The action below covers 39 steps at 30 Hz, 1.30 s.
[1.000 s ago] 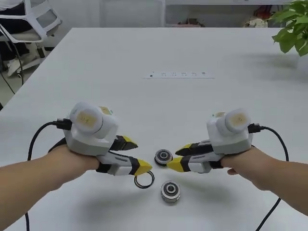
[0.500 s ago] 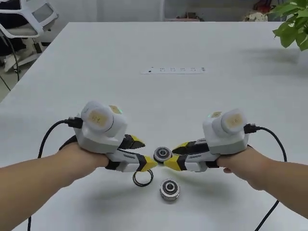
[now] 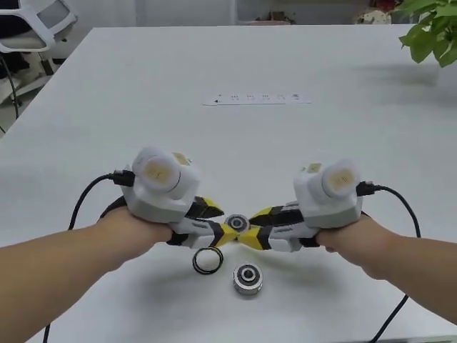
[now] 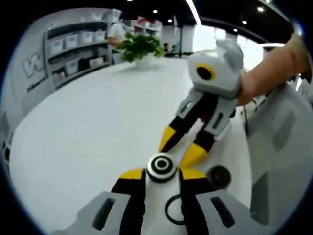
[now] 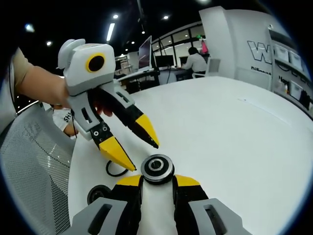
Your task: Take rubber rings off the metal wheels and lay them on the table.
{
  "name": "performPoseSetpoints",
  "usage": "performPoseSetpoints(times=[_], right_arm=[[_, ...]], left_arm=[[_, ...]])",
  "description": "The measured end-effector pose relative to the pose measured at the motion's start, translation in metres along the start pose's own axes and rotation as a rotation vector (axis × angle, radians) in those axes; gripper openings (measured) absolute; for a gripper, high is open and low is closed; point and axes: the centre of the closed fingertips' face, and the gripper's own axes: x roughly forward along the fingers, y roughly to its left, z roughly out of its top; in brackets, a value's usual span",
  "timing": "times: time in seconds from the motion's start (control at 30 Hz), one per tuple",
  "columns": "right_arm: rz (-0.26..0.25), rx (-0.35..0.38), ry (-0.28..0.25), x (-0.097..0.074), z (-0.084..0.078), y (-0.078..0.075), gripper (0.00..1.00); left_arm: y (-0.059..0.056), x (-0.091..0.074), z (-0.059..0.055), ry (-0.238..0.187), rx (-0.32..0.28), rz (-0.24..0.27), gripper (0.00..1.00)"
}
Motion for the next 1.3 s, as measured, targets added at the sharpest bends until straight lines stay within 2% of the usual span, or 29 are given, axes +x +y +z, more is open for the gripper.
performPoseSetpoints(times=[0.47,0.63,1.07,1.3], right_arm=[[-0.001,-0.02,-0.003,-0.001,0.0,0.0,0.2],[0.002,-0.022,-0.006,-0.002,-0.001,0.0,0.19],[0.002,-0.043,0.007,-0.005,-0.005,-0.001,0.09],[0.004,-0.012,0.004,-0.006,-0.007,0.0,0.05]], left_arm=[[-0.003,0.011,0.002,0.01,0.036,-0.006,0.17],[0.0,0.012,0.002,0.011,0.04,0.017,0.14],[-0.001,0.012,0.003,-0.007,0.036,0.015,0.13],[-0.001,0.011,0.002,-0.013,0.033,0.022,0.13]])
